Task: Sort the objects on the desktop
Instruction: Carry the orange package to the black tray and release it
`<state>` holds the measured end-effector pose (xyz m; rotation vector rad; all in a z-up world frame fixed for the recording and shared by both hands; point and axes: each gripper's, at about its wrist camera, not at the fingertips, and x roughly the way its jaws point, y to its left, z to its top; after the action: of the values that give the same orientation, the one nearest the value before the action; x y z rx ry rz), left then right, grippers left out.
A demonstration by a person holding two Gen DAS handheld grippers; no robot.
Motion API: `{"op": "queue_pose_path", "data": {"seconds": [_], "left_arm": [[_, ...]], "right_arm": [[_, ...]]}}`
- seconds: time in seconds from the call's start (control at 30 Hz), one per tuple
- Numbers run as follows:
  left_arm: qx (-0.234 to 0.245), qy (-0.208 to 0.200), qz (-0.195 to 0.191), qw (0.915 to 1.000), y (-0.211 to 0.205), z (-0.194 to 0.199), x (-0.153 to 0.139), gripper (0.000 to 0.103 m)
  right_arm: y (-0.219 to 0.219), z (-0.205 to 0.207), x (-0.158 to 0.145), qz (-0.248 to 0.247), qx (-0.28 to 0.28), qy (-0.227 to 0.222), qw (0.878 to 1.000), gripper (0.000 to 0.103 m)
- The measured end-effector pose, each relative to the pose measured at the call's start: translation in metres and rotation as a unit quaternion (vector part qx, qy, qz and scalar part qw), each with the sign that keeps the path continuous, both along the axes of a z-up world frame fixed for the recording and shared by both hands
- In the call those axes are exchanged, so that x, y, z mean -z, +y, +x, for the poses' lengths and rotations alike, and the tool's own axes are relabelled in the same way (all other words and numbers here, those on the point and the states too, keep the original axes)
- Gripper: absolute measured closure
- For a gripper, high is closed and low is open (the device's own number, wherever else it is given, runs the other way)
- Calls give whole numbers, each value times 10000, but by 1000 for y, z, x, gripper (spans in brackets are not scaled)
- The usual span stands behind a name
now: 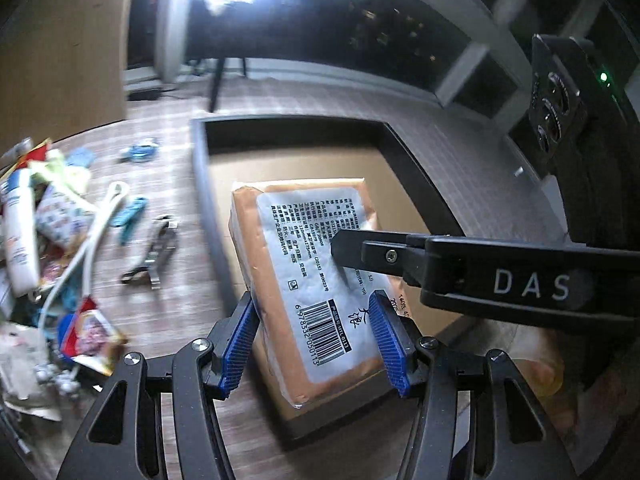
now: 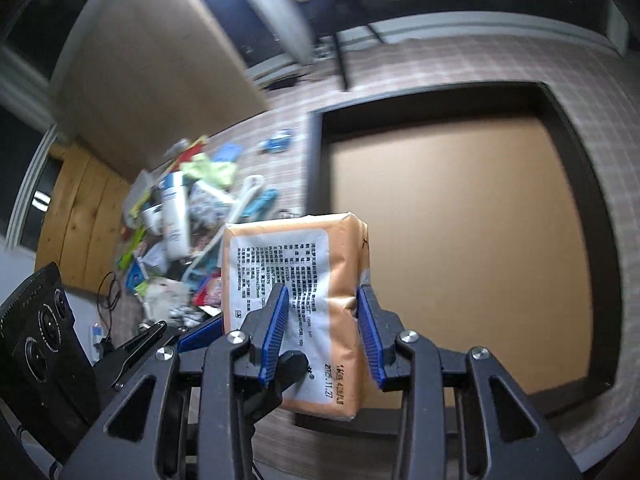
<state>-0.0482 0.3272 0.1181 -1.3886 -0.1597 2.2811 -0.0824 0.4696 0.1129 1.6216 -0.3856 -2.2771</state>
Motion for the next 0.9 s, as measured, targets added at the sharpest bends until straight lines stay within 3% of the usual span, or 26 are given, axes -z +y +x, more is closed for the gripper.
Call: {"op": "queue_pose_path", "data": {"seconds": [0.2, 0.33, 0.6, 0.9], "left_arm": [[274, -73, -202, 9994, 35, 9, 2, 50], [226, 43, -373, 9990, 29, 7, 0, 50], [-516, 70, -558, 9971, -45, -5, -1, 50], [-1519, -175, -919, 9840, -148, -5, 22, 50]], "right_arm": [[34, 9, 3, 183, 181, 68, 9996, 67], [49, 10, 0, 353, 431, 202, 9982, 67], [19, 3, -1, 113, 135, 216, 9996, 67], [-66, -15, 4, 375, -564, 316, 9972, 67]]}}
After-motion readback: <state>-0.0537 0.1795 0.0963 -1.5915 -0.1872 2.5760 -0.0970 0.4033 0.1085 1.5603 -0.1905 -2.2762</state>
